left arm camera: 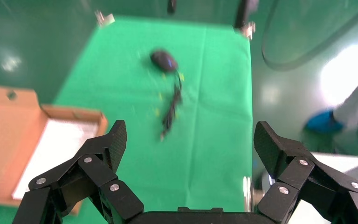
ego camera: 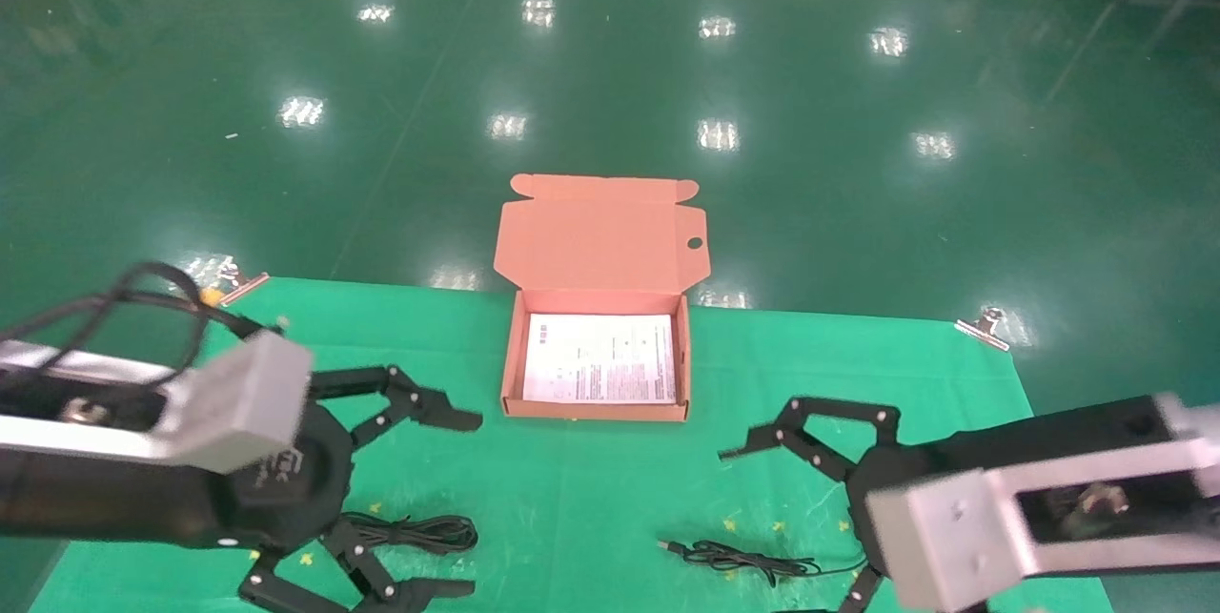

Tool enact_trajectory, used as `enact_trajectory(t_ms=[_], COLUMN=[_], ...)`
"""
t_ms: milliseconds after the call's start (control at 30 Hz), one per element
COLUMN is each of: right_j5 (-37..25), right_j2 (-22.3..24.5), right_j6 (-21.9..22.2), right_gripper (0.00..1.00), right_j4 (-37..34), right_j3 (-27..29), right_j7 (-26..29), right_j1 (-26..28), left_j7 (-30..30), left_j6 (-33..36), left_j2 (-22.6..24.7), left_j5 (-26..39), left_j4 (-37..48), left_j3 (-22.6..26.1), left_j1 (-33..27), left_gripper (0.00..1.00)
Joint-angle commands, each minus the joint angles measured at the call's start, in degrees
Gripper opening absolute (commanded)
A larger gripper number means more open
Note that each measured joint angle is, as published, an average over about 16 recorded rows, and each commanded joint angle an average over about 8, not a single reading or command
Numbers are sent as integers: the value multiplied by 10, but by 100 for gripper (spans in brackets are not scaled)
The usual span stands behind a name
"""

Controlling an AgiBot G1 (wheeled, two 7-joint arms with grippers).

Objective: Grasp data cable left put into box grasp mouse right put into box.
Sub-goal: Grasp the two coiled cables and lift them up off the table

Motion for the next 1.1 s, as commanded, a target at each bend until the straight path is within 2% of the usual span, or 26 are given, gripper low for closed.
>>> enact_trajectory(t_ms=[33,300,600,833,1100], right_j5=[-30,-142,-251,-315,-372], right_j2=[-4,-35,-65,-82,-97], right_j6=[0,16,57,104,162], right_gripper=[100,100,100,100,100], right_j4=[1,2,1,-1,-5], right_j3=[-30,-117,-170,-190,-201], right_j7=[-21,-47,-42,-11,46], right_j1=[24,68,56,23,-21], left_j7=[-3,-2,-12,-39,-42], left_j6=[3,-4,-32,-62,-93], left_j2=[7,46,97,125,162], left_j5=[21,167,314,376,397], left_j4=[3,-3,-13,16,107], left_j3=[19,123,195,220,228], left_j1=[-13,-65,-80,-63,-55], left_gripper=[100,100,100,100,100])
